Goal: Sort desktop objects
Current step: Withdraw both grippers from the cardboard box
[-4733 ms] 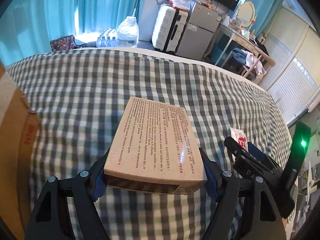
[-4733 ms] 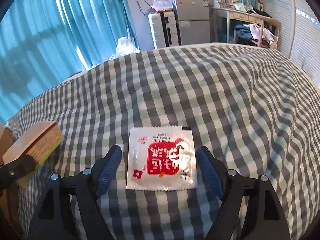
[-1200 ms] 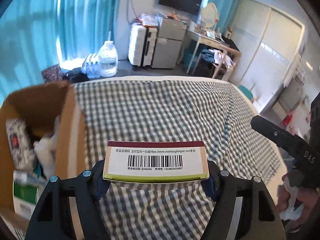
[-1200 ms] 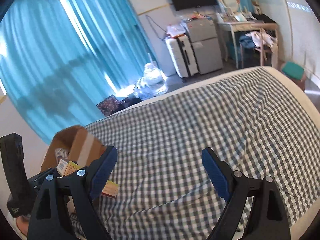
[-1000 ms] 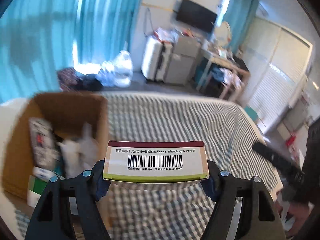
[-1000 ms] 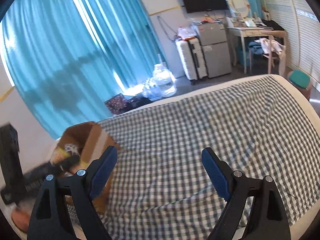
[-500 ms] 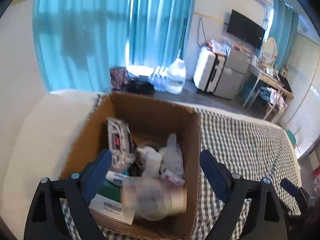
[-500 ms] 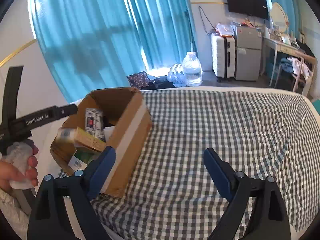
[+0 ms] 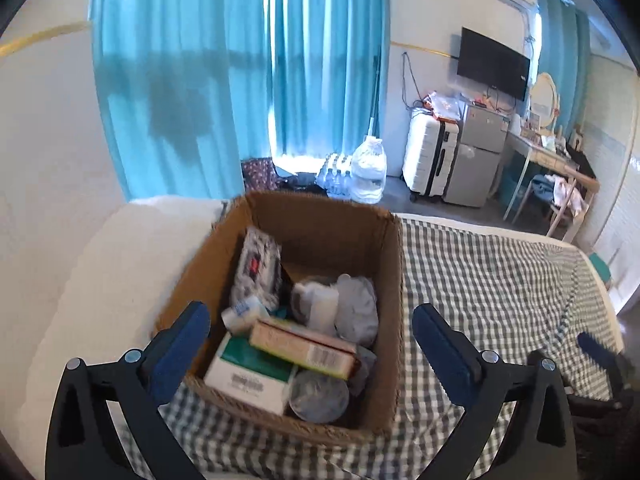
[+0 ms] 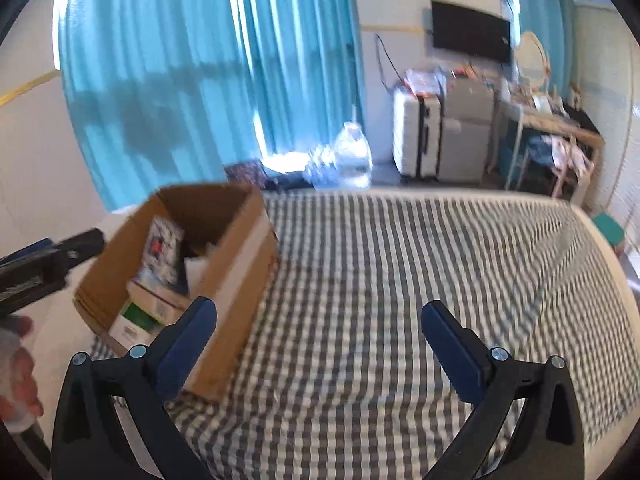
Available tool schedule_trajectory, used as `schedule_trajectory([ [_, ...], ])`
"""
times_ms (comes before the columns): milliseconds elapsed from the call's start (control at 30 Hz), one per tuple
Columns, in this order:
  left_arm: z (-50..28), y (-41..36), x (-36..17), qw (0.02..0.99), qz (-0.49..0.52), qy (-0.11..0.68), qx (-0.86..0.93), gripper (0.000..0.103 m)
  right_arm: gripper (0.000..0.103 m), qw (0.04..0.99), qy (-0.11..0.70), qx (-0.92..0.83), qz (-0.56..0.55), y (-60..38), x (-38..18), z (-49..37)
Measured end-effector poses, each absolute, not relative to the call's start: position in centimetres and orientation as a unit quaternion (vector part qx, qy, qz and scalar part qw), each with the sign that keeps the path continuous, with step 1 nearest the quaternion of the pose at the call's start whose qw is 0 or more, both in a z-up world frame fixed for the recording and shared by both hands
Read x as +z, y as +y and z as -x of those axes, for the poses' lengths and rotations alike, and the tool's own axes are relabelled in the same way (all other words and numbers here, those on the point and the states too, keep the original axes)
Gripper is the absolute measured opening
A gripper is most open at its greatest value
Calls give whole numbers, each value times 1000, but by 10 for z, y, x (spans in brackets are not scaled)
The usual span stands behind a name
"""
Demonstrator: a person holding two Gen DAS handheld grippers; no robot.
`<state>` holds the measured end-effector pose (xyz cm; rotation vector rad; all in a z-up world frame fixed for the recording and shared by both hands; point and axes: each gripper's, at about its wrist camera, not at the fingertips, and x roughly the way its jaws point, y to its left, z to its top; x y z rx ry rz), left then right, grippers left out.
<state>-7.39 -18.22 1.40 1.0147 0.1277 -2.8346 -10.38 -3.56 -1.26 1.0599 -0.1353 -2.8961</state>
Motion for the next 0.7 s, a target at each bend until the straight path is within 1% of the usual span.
schedule_trajectory([
  [100,70,-177,2,56,-347,55,-935,103,103,11,-45,-930,-364,-33,-27,104],
  [267,67,-158,-13,58,-363,28,-930,103,103,15,-60,-930,-363,-25,-25,103],
  [533,65,-145,-15,61,-362,11,-930,103,103,12,-60,-928,-368,-25,-28,106],
  [700,65,-147,-15,67,-363,16,-929,103,103,14,-55,-928,-369,-31,-30,106],
])
